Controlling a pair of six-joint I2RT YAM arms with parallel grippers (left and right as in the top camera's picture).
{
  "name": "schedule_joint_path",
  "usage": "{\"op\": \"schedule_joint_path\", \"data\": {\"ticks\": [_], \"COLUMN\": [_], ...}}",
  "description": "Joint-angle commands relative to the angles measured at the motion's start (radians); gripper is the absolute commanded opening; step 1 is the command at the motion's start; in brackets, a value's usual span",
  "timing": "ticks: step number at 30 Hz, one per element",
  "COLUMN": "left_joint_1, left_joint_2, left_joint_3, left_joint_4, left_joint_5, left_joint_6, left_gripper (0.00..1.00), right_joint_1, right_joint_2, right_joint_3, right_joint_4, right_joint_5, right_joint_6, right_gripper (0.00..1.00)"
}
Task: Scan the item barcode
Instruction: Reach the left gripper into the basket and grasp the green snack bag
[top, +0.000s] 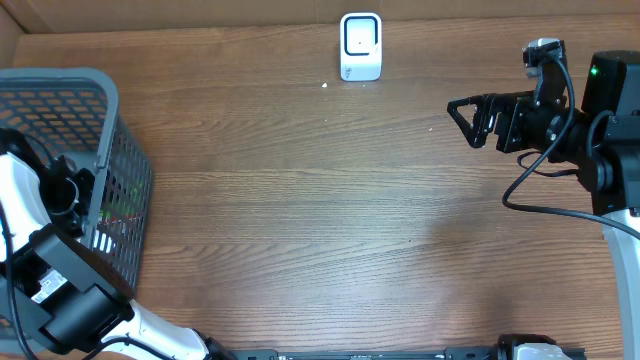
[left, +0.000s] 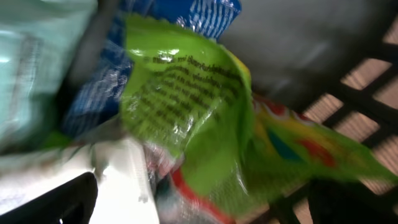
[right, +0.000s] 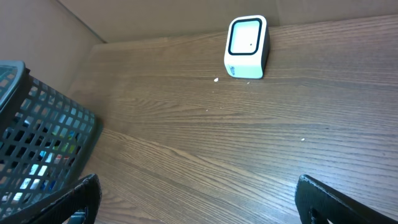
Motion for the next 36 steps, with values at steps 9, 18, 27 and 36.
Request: {"op": "schedule_joint_path", "data": {"ticks": [9, 18, 27, 36], "left_joint_1": [-0.010, 0.007, 0.007, 0.006], "left_joint_2": [0.002, 0.000, -0.001, 0.000], "left_joint_3": [-0.195, 0.117, 0.610, 0.587], "left_joint_4": [0.207, -0.005, -0.303, -0.353], "left_joint_5": [0.029, 0.032, 0.026, 0.002], "left_joint_6": [-0.008, -0.040, -0.031, -0.026], "left_gripper": [0.04, 0.04, 0.04, 0.94], "right_joint_1": [-0.002, -0.002, -0.002, -0.002], "right_joint_2": [-0.012, -0.012, -0.012, -0.012], "right_joint_3": [0.027, 0.027, 0.027, 0.027], "right_joint_4": [0.005, 0.005, -0.006, -0.014], "right_joint_5": [-0.002, -0.002, -0.002, -0.002], "right_joint_6": [-0.004, -0.003, -0.003, -0.004], "right_gripper": [1.00, 1.00, 1.00, 1.00]}}
